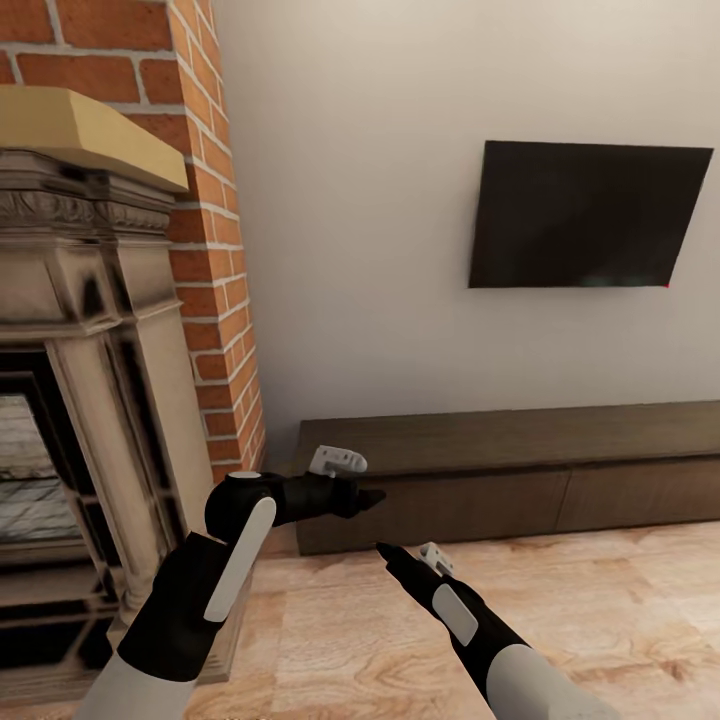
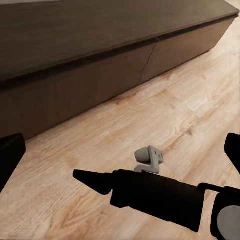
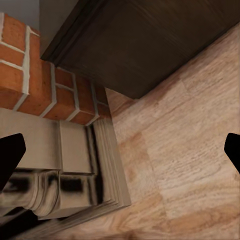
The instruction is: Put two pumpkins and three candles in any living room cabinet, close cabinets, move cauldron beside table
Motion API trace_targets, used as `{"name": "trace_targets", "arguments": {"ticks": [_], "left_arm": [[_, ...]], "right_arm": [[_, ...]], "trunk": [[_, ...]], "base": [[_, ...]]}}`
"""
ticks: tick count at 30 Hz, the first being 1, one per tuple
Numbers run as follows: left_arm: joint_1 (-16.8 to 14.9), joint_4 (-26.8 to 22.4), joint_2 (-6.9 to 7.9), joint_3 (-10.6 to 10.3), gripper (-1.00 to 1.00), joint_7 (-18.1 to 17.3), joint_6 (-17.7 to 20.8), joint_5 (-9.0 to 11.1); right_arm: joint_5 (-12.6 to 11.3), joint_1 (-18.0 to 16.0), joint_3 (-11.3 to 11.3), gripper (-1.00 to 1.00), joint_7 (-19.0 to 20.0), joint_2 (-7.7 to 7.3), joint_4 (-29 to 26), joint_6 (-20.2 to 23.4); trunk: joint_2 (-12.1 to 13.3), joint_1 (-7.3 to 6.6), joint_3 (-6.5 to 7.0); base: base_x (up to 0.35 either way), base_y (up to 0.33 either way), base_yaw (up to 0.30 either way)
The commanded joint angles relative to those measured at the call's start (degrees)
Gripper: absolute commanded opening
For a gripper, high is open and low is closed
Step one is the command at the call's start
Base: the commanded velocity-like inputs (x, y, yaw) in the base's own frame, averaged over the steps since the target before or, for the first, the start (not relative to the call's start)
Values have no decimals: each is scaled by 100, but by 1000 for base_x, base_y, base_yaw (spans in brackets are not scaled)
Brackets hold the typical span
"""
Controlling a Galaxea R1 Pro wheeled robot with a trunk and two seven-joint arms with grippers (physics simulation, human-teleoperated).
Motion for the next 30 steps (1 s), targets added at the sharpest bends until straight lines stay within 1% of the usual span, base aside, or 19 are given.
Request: {"name": "trace_targets", "arguments": {"ticks": [1, 4, 8, 23, 29, 30], "left_arm": [[-4, 1, -3, 5, 100, -59, 21, -56], [-2, 6, -4, 6, 100, -57, 21, -55], [-1, 9, -4, 7, 100, -53, 21, -51], [-1, 10, -4, 7, 100, -31, 21, -88], [-1, 10, -4, 7, 100, -30, 21, -89], [-1, 10, -4, 7, 100, -30, 21, -90]], "right_arm": [[-47, -1, 14, 100, 2, -3, -6, 19], [-47, -1, 14, 100, 2, -3, -6, 19], [-47, -1, 14, 100, 2, -3, -6, 19], [-47, -1, 13, 100, 2, -3, -6, 19], [-47, -1, 13, 100, 2, -12, -6, 25], [-49, -1, 13, 100, 2, -17, -4, 25]], "trunk": [[-3, -1, -6], [-3, -1, -6], [-3, -1, -6], [-3, -1, -7], [-3, -1, -38], [37, -23, -28]], "base": [[0, -201, 115], [0, -217, 60], [0, -93, 22], [0, -12, 3], [0, 0, 0], [0, 0, 0]]}}
